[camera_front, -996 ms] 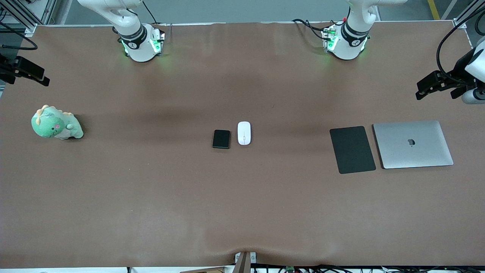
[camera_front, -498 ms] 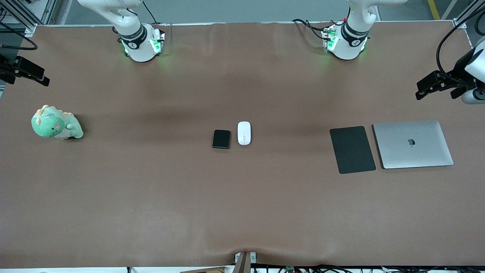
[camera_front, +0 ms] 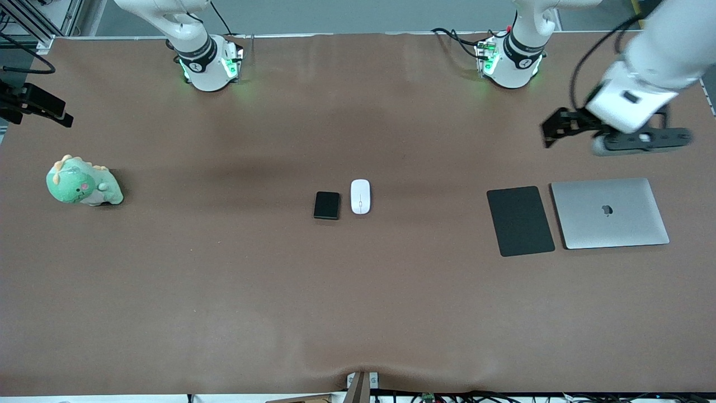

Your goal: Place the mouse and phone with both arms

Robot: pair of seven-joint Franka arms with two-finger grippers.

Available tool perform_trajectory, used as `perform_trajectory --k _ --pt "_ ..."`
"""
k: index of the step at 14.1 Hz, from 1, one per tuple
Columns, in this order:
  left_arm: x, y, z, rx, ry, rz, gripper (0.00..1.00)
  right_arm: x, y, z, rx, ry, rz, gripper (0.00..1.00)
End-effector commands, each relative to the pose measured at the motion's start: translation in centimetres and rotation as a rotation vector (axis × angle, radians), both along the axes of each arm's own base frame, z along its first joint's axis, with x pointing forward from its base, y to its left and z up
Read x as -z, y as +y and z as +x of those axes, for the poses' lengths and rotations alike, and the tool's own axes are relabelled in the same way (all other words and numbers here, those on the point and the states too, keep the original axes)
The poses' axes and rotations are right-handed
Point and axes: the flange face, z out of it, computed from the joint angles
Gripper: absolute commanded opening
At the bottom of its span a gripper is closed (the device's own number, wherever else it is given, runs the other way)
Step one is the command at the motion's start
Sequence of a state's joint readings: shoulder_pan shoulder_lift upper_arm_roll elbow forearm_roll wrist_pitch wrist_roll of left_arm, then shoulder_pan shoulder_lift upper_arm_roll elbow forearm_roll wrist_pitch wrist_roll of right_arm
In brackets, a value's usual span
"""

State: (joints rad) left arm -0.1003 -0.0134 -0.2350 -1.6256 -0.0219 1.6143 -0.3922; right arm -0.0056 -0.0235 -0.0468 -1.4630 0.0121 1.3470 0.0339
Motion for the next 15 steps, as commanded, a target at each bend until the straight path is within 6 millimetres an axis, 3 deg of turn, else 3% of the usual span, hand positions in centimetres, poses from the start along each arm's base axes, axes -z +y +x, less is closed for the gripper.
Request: perform_trajectory --k 1,8,10,13,15 --pt "0.7 -7.3 -1.7 -0.003 -0.001 -0.032 1.0 -0.1 -0.5 -0.3 0.001 -0.003 -0.012 1.0" --pt "4.3 -27.6 -9.3 0.009 -0.032 0.008 1.0 0.8 -0.3 0.3 0.006 0.016 -0.012 1.0" --pt "6.3 -30.5 -11.3 0.012 -0.015 0.033 1.0 1.7 -0.2 0.8 -0.006 0.032 -0.012 1.0" --pt "9.9 -31.5 -10.0 0.015 -0.018 0.026 1.0 3.4 -0.3 1.8 -0.005 0.065 -0.011 1.0" --pt "14.2 -31.7 -8.7 0.011 0.009 0.016 1.0 3.5 -0.2 1.9 -0.01 0.065 -0.011 1.0"
